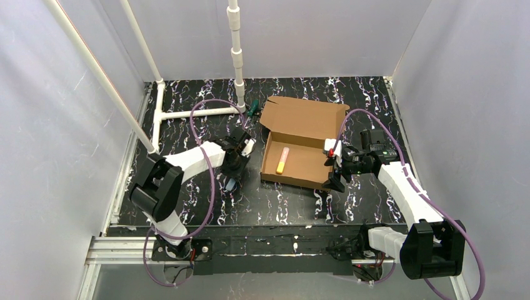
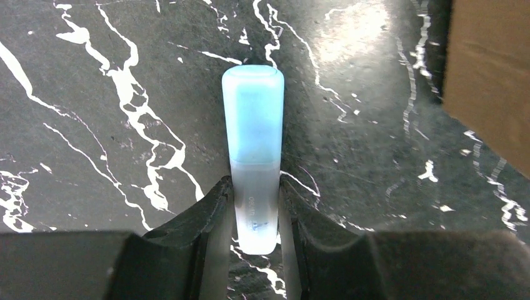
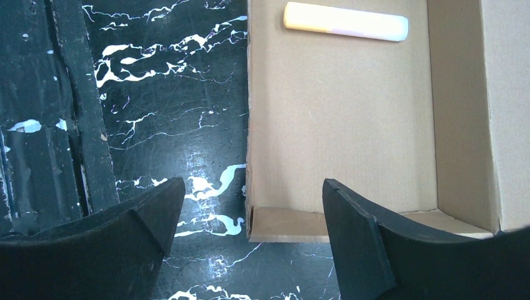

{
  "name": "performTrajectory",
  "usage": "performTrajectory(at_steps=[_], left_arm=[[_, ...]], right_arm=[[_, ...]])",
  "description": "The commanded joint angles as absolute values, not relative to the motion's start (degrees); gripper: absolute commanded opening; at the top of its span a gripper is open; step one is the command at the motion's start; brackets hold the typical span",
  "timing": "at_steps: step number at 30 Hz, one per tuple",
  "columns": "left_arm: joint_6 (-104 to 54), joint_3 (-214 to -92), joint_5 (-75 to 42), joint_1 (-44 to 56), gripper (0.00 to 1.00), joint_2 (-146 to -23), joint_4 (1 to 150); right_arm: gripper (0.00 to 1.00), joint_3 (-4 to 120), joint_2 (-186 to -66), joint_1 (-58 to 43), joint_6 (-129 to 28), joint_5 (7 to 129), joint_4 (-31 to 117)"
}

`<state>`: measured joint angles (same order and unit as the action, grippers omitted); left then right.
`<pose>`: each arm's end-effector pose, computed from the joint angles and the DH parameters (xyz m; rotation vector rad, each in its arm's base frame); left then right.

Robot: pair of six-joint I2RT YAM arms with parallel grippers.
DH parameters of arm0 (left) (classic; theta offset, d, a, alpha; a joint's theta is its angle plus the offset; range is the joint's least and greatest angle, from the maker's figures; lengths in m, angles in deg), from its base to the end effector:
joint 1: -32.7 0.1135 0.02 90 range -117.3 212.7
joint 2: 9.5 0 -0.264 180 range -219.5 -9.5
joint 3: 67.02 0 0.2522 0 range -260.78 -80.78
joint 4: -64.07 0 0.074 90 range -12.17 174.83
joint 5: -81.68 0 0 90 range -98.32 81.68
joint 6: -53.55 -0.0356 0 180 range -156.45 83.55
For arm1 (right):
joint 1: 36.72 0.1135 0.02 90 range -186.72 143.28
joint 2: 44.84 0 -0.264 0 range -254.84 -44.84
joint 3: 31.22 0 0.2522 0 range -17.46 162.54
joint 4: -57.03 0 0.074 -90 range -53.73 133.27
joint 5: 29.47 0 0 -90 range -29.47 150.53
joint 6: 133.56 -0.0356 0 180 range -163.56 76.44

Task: Fold the paper box

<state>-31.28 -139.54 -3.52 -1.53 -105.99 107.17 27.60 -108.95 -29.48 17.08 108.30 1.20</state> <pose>0.2687 -0.1792 0.1725 0.6639 2.6543 -0.0791 0.1982 0.0518 0.2420 -1.4764 1.7320 0.6329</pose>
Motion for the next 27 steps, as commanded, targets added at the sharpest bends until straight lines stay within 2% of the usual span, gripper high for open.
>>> performTrajectory(at_steps=[1,7,13,18,27], left_arm=[[-28.5,-138.6,-8.9,-1.3,0.00,-95.7,105.1],[-21.7,-139.8,-21.2,-3.2,0.00,-88.3,98.6],[-16.2,-148.7,-24.9,-7.8,0.01,-95.7,96.9],[-13.5,-157.3,-24.5,-10.5,0.12,-104.3,96.8],[-13.9,-171.5,-22.9,-15.4,0.45,-120.8,100.3]], right_arm=[[0.90,27.0,-108.3,-29.7,17.9,109.3,0.8],[0.90,27.1,-108.0,-29.9,17.9,109.2,0.6],[0.90,27.1,-108.0,-30.3,17.9,109.0,0.8],[0.90,27.0,-107.8,-30.6,17.6,108.9,1.1],[0.90,26.9,-107.9,-30.7,17.6,108.9,1.0]])
